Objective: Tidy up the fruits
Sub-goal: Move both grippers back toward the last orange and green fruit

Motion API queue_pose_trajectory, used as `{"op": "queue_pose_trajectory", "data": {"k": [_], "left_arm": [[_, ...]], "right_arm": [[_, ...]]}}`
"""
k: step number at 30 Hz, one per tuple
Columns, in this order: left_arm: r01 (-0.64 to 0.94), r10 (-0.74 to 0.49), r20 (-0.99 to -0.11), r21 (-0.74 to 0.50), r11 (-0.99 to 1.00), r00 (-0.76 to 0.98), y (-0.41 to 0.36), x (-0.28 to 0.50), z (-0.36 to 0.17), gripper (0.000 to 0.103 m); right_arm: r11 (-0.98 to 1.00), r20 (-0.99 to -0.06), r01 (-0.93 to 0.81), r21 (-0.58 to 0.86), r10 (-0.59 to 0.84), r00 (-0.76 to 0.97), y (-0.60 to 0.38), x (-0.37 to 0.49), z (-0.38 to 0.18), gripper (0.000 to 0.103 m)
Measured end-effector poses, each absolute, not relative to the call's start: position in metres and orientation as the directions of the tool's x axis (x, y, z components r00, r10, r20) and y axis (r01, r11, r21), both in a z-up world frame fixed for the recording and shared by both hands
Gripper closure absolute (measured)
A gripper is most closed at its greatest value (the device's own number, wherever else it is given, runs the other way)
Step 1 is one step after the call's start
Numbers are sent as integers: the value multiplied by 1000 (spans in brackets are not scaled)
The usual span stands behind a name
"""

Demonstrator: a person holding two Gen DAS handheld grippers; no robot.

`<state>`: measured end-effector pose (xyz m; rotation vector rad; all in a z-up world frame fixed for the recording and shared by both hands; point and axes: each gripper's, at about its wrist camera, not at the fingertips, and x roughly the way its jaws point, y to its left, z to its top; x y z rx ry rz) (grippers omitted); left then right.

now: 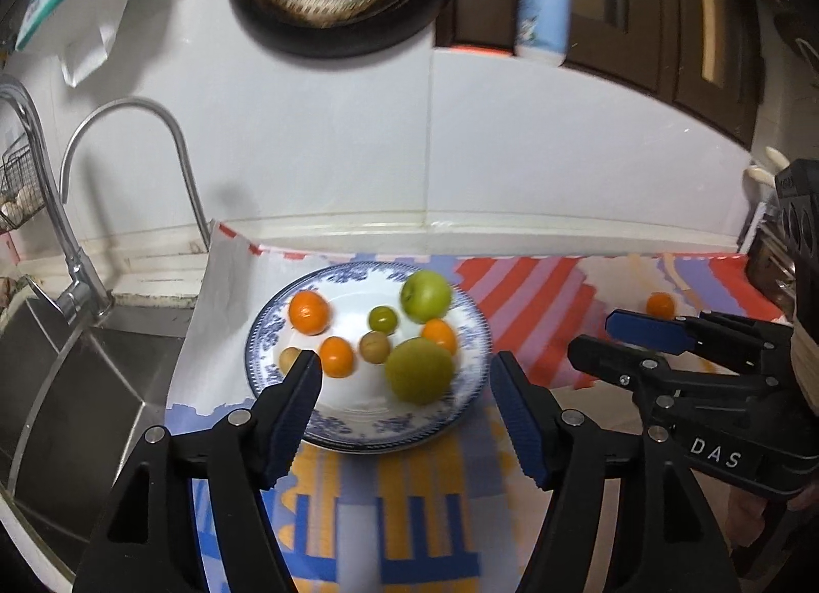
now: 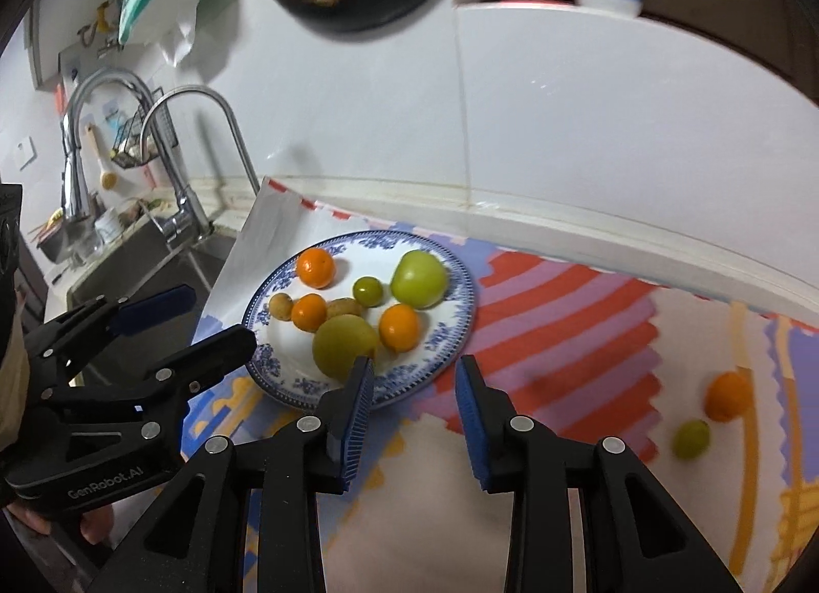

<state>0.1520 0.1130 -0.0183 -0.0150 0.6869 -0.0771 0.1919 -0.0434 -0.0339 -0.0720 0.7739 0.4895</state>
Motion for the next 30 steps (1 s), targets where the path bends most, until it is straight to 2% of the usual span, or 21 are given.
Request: {"op": "queue_pose_trajectory", "data": {"k": [8, 13, 30], "left_arm": [[97, -89, -581, -17, 995, 809, 83, 126, 4, 31], [127, -102, -556, 7, 992, 825, 61, 113, 14, 25], [308, -258, -528, 7, 951, 809, -37, 116, 10, 25]], "right_arm": [[917, -636, -385, 107, 361, 682, -81, 159, -9, 63], [931, -617, -354, 89, 330, 714, -104, 142, 1, 63], [980, -614, -197, 30, 174, 770, -202, 120, 11, 63]]}}
